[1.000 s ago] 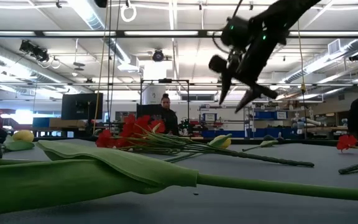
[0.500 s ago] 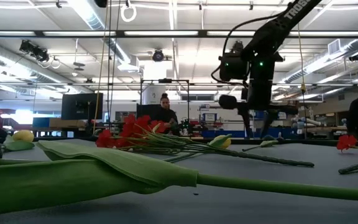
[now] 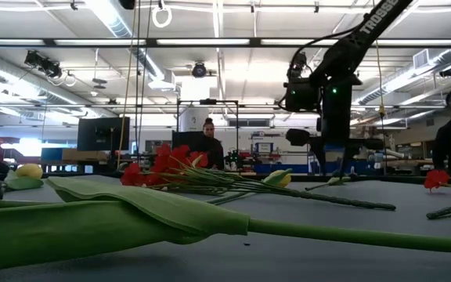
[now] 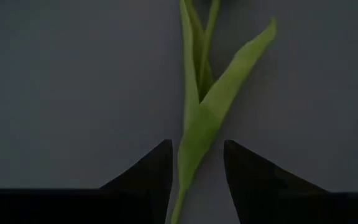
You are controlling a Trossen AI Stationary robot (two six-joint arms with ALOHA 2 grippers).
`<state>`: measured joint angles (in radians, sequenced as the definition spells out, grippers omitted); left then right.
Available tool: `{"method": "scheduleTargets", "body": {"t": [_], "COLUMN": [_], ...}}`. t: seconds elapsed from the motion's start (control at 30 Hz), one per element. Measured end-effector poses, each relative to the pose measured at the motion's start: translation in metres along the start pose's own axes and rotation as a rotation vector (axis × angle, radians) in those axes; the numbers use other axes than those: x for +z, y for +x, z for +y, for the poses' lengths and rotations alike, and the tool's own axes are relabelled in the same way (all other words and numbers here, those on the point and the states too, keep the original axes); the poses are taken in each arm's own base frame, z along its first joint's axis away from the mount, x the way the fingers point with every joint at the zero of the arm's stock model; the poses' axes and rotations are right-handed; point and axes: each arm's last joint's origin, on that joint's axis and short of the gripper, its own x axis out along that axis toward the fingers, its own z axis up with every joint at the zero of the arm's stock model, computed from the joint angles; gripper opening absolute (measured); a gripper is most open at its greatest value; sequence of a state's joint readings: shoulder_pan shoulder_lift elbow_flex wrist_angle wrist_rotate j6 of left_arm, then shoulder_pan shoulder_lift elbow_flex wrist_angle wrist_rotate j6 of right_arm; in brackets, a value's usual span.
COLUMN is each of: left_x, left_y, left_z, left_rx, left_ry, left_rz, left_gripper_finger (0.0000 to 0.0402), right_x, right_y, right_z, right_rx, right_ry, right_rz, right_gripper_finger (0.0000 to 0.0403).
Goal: Sort flowers into vase by color
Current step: Put the top black flower into the yellow flower vase
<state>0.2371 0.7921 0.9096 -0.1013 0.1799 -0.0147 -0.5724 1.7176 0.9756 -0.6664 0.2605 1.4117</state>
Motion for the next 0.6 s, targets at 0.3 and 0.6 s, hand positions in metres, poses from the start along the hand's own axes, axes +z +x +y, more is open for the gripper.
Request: {"method": "scheduleTargets", "body": {"t": [0.3, 0.6], "left_x": [0.0, 0.0], "left_y": [0.0, 0.0], "left_z": [0.0, 0.0], "left_rx": [0.0, 0.0], "left_ry": [0.0, 0.0], "left_rz": [0.0, 0.0], "left_gripper_finger": [0.0226, 0.0226], "right_x": [0.012, 0.003], "right_y": [0.015, 0.025], "right_z": [-0.003, -0.001], "right_rx": [-0.008, -0.049], "right_ry": [0.052, -0.02], "right_rz": [0.043, 0.047], "right_gripper_finger": [0.015, 0.0114]}}
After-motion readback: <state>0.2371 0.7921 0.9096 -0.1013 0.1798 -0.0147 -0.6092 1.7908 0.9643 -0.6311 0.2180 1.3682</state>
